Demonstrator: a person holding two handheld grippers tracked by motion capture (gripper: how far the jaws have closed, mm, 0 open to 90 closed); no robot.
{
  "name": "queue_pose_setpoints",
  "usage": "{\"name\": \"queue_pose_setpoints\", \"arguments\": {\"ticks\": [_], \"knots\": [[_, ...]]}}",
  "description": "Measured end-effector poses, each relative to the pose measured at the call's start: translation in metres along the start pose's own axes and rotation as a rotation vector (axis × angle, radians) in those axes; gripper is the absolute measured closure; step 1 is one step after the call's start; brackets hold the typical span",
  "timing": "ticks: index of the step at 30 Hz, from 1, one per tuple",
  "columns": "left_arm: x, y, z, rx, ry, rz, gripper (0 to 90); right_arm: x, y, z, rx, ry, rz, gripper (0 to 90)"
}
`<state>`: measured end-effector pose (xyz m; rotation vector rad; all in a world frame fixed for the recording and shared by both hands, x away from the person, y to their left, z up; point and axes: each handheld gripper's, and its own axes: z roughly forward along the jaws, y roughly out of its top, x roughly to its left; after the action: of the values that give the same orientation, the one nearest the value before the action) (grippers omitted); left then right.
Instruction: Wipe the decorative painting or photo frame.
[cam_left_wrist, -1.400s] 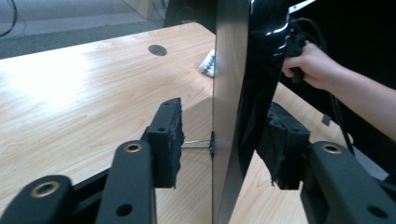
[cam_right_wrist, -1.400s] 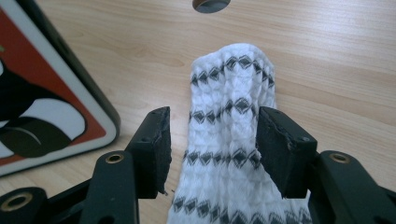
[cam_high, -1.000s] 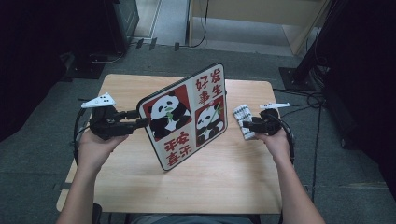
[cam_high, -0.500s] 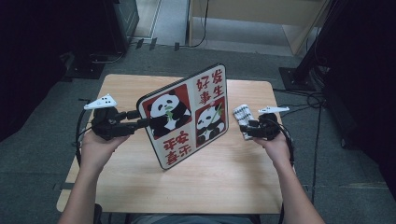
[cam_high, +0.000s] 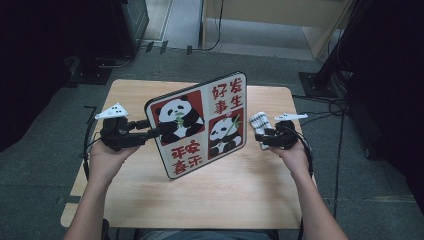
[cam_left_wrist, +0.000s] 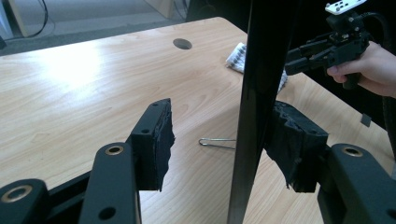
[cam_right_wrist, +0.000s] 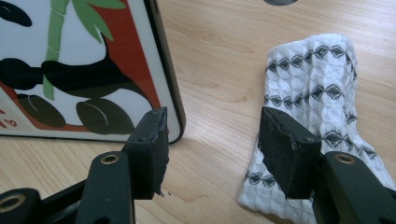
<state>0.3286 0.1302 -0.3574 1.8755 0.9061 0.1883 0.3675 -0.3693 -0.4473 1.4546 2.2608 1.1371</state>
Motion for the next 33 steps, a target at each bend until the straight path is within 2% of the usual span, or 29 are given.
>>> {"name": "queue_pose_setpoints", "arguments": {"ticks": [8,33], "knots": [[0.006,-0.003,0.004,0.011,0.0,-0.012,42.7,0.003,0.0,0.003,0.005,-0.005,-0.02,43.7],[0.022,-0.016,0.013,0.021,0.031,-0.045,42.4,0.003,0.0,0.005,0.018,0.001,-0.018,43.7]]}}
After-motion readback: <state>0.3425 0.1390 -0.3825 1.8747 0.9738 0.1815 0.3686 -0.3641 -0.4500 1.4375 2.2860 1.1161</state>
